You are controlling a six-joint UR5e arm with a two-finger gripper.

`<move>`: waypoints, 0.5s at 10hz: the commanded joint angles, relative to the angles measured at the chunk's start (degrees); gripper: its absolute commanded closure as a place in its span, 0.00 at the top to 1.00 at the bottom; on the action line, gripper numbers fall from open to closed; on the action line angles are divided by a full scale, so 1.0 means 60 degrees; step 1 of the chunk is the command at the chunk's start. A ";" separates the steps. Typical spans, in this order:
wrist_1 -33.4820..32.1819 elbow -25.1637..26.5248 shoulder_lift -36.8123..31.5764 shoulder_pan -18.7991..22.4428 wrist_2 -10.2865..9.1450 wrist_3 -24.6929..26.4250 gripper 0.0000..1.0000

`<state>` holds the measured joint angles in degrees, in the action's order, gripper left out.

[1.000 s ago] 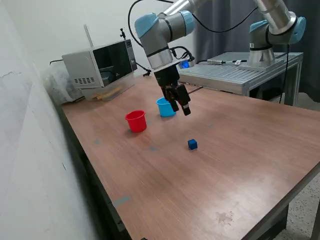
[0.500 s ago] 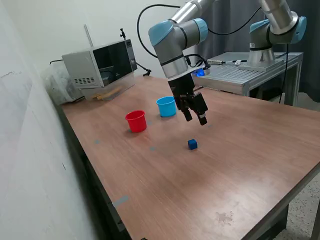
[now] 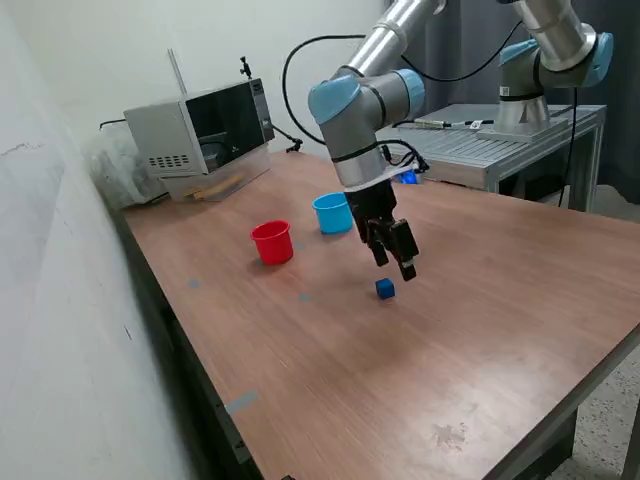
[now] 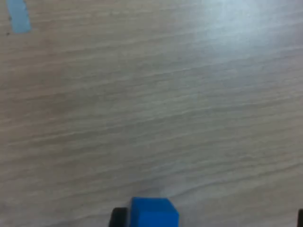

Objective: Place red objects in the red bin, and blue objects in the blue bin.

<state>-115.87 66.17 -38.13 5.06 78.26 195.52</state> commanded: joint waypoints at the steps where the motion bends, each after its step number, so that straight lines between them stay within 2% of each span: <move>1: -0.0301 0.0016 0.0173 0.0212 0.0461 0.0327 1.00; 5: -0.0463 0.0002 0.0276 0.0388 0.1339 0.0387 1.00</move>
<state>-118.35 66.19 -36.70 7.22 84.14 197.69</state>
